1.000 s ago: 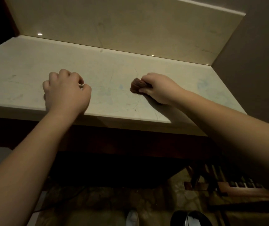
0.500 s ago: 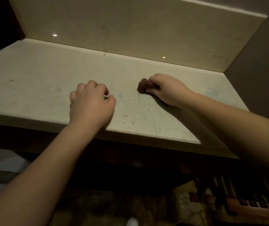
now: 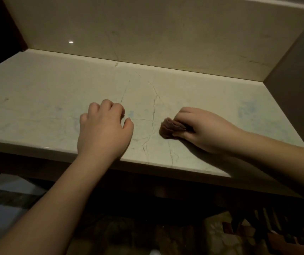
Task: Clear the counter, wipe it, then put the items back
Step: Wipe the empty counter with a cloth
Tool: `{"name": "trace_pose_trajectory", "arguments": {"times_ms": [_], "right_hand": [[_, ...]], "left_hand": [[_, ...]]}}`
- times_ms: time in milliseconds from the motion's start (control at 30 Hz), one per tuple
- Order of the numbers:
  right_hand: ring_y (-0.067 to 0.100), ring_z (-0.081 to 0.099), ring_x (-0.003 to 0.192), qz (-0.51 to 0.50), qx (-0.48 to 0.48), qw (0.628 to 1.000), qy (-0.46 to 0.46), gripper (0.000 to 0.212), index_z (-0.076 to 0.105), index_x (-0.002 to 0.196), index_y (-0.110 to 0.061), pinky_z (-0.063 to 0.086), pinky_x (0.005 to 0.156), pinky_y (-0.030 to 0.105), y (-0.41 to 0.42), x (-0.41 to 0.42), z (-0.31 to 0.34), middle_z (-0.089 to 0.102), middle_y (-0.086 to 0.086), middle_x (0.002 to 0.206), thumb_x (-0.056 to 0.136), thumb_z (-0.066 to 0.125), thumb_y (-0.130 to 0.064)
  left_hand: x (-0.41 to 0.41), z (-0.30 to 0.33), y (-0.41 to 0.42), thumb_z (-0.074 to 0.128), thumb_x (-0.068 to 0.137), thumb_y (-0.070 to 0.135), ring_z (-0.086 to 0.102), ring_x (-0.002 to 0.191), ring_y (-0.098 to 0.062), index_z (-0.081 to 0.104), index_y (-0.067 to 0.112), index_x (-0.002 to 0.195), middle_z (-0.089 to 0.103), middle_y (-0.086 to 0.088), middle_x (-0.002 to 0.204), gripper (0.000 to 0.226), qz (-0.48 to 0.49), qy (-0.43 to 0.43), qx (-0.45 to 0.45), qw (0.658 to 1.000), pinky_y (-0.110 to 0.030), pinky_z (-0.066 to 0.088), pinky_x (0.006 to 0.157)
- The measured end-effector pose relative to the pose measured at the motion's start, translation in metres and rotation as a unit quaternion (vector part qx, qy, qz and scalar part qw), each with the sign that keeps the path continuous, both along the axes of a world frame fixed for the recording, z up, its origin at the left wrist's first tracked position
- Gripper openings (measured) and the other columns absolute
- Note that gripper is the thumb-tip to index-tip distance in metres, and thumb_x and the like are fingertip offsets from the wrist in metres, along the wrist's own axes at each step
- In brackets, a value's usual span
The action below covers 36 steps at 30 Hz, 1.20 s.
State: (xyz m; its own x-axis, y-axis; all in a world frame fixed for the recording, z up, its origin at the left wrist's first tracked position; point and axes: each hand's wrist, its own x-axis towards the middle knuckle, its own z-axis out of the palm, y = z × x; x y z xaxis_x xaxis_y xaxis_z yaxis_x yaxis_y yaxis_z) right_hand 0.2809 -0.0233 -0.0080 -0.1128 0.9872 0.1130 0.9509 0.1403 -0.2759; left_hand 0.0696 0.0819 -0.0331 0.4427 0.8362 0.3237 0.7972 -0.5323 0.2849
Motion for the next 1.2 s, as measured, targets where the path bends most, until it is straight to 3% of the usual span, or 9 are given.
{"name": "trace_pose_trajectory", "arguments": {"times_ms": [100, 233, 367, 567, 767, 900, 1033, 1133, 1200], "right_hand": [[0.016, 0.046, 0.079, -0.003, -0.010, 1.000, -0.020, 0.017, 0.055, 0.090, -0.018, 0.036, 0.068, 0.033, 0.026, 0.008, 0.004, 0.048, -0.005, 0.087, 0.090, 0.056, -0.036], [0.025, 0.050, 0.091, -0.086, -0.001, 0.995, -0.050, 0.017, 0.045, 0.085, -0.021, 0.032, 0.070, 0.033, 0.103, 0.039, 0.003, 0.048, 0.000, 0.091, 0.092, 0.056, -0.032], [0.027, 0.053, 0.096, -0.119, 0.006, 0.992, -0.049, 0.011, 0.050, 0.090, -0.021, 0.030, 0.070, 0.030, 0.154, 0.054, 0.005, 0.057, 0.003, 0.098, 0.092, 0.056, -0.030], [0.019, 0.043, 0.084, -0.063, -0.012, 0.997, -0.045, 0.016, 0.047, 0.087, -0.018, 0.025, 0.067, 0.029, 0.104, 0.045, 0.006, 0.048, 0.000, 0.093, 0.093, 0.055, -0.030], [0.018, 0.050, 0.088, -0.032, -0.061, 0.996, -0.062, 0.017, 0.059, 0.104, -0.019, 0.041, 0.076, 0.035, 0.037, 0.042, 0.014, 0.053, -0.003, 0.101, 0.093, 0.055, -0.031], [0.019, 0.045, 0.084, -0.091, -0.046, 0.991, -0.081, 0.013, 0.053, 0.089, -0.017, 0.031, 0.069, 0.032, 0.076, 0.045, 0.015, 0.051, -0.001, 0.093, 0.092, 0.058, -0.029], [0.031, 0.053, 0.089, -0.175, -0.039, 0.982, -0.066, 0.014, 0.053, 0.087, -0.007, 0.031, 0.067, 0.030, 0.148, 0.056, 0.020, 0.059, 0.013, 0.094, 0.090, 0.057, -0.020], [0.034, 0.048, 0.076, -0.158, -0.053, 0.986, -0.005, 0.012, 0.041, 0.084, -0.006, 0.031, 0.051, 0.015, 0.173, 0.045, 0.022, 0.040, 0.024, 0.090, 0.092, 0.047, 0.000], [0.040, 0.050, 0.085, -0.154, -0.044, 0.987, -0.010, 0.011, 0.043, 0.084, -0.008, 0.032, 0.051, 0.014, 0.171, 0.044, 0.019, 0.043, 0.026, 0.091, 0.092, 0.049, -0.003]], "left_hand": [[0.001, 0.000, 0.000, 0.044, 0.093, 0.037, 0.040, 0.106, -0.021, 0.057, 0.020, 0.110, 0.053, 0.000, 0.115, 0.028, 0.011, 0.008, 0.004, 1.000, -0.039, 0.032, 0.088], [0.002, 0.000, -0.002, 0.043, 0.093, 0.038, 0.041, 0.106, -0.021, 0.058, 0.020, 0.111, 0.054, 0.000, 0.116, 0.029, 0.022, 0.022, 0.010, 0.999, -0.040, 0.032, 0.088], [0.001, 0.001, -0.003, 0.043, 0.093, 0.038, 0.041, 0.107, -0.020, 0.057, 0.021, 0.112, 0.053, 0.001, 0.117, 0.030, 0.021, 0.021, 0.003, 1.000, -0.039, 0.032, 0.088], [0.001, 0.000, 0.000, 0.043, 0.092, 0.037, 0.040, 0.104, -0.018, 0.058, 0.021, 0.108, 0.054, 0.003, 0.113, 0.027, 0.019, 0.008, 0.003, 1.000, -0.036, 0.030, 0.084], [0.000, 0.000, 0.000, 0.043, 0.092, 0.038, 0.040, 0.104, -0.017, 0.058, 0.022, 0.106, 0.054, 0.005, 0.113, 0.026, 0.023, 0.004, 0.001, 1.000, -0.036, 0.030, 0.085], [0.000, -0.001, -0.001, 0.043, 0.092, 0.037, 0.040, 0.104, -0.017, 0.058, 0.022, 0.106, 0.054, 0.006, 0.112, 0.026, 0.024, 0.000, -0.002, 1.000, -0.036, 0.030, 0.085], [0.001, 0.000, -0.001, 0.043, 0.092, 0.037, 0.040, 0.104, -0.017, 0.058, 0.022, 0.106, 0.054, 0.006, 0.112, 0.025, 0.025, -0.003, -0.004, 1.000, -0.036, 0.030, 0.086], [0.000, -0.001, -0.001, 0.044, 0.092, 0.036, 0.040, 0.102, -0.015, 0.059, 0.022, 0.105, 0.055, 0.006, 0.111, 0.025, 0.024, -0.006, -0.001, 1.000, -0.035, 0.029, 0.084], [0.000, -0.001, 0.000, 0.044, 0.092, 0.037, 0.040, 0.101, -0.014, 0.059, 0.023, 0.104, 0.055, 0.007, 0.111, 0.024, 0.024, -0.008, 0.000, 1.000, -0.034, 0.028, 0.083]]}}
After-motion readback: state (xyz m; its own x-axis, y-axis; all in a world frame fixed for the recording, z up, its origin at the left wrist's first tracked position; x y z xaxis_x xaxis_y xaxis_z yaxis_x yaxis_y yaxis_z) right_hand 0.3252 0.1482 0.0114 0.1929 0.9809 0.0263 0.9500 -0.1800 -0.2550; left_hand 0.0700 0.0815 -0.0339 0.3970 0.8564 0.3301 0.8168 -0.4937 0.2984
